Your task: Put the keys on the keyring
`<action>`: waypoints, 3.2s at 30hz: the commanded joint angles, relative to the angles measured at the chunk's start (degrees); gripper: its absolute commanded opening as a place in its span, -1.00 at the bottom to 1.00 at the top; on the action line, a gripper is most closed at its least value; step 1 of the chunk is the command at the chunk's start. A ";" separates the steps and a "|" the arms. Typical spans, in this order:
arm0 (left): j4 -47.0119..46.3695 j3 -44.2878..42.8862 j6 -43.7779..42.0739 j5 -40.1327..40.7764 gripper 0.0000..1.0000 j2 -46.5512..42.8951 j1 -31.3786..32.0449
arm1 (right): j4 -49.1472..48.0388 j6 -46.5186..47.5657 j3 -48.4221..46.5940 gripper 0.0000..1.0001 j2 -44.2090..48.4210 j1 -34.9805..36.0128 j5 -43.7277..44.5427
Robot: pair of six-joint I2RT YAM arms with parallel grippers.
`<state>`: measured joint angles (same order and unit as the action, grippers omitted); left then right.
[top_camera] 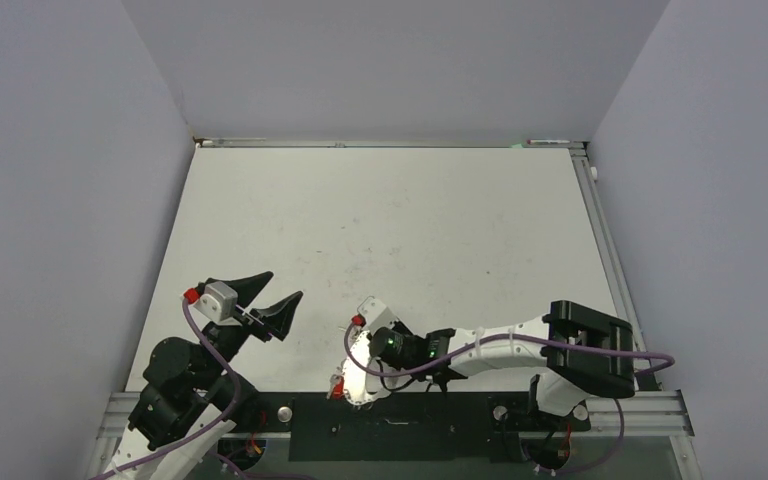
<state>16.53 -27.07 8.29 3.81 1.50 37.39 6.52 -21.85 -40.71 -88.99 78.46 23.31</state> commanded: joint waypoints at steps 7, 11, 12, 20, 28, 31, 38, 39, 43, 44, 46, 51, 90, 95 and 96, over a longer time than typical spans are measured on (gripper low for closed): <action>-0.93 -2.20 -0.47 -0.57 0.35 0.66 -0.21 | -9.13 20.26 -2.04 -0.67 -1.50 -16.08 -5.03; -0.82 -2.20 -0.56 -0.49 0.35 0.58 -0.21 | -3.92 20.54 -8.92 -0.25 -2.54 -17.39 -6.87; -0.78 -2.20 -0.63 -0.40 0.35 0.61 -0.21 | -2.94 20.23 -9.91 -0.14 -2.31 -17.33 -7.64; -0.72 -2.11 -0.56 -0.28 0.35 0.20 -0.21 | -1.98 12.46 -9.94 0.00 5.21 -14.75 -12.85; -0.73 -1.94 -0.48 -0.54 0.35 -0.37 -0.33 | -5.99 17.31 -7.51 -0.08 3.01 -12.10 -22.21; -0.71 -1.93 -0.47 -0.67 0.36 -0.15 -0.30 | -7.87 20.94 -7.33 -0.16 0.73 -12.26 -25.67; -0.63 -1.93 -0.47 -0.40 0.36 -0.17 -0.30 | -9.81 24.26 -9.21 -0.31 -4.73 -12.80 -29.26; -0.63 -1.93 -0.47 -0.39 0.36 -0.16 -0.30 | -10.04 24.52 -9.48 -0.32 -5.42 -12.80 -29.06; -0.71 -1.93 -0.47 -0.45 0.36 0.13 -0.30 | -11.10 25.28 -10.24 -0.37 -7.79 -13.19 -28.96; -0.71 -1.93 -0.47 -0.46 0.36 0.15 -0.30 | -11.45 25.51 -10.41 -0.37 -8.20 -13.36 -28.99; -0.71 -1.93 -0.47 -0.48 0.36 0.32 -0.30 | -12.08 25.79 -10.53 -0.39 -8.84 -13.63 -28.44; -0.81 -1.85 -0.47 -0.51 0.36 0.61 -0.30 | -12.94 26.53 -10.70 -0.41 -9.53 -14.46 -29.49; -0.90 -1.76 -0.51 -0.94 0.36 1.32 -0.56 | -14.84 27.50 -11.94 -0.72 -11.56 -16.81 -32.77; -0.89 -1.84 -0.56 -1.00 0.36 1.45 -0.65 | -14.32 27.87 -11.78 -0.90 -10.94 -16.82 -33.38; -0.89 -1.84 -0.56 -0.89 0.36 1.41 -0.66 | -14.26 28.00 -11.66 -0.90 -10.49 -16.79 -33.68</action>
<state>16.56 -27.07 8.27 3.57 2.13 37.26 -7.03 5.43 -51.77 -101.12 62.17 -9.08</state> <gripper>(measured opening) 0.677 0.065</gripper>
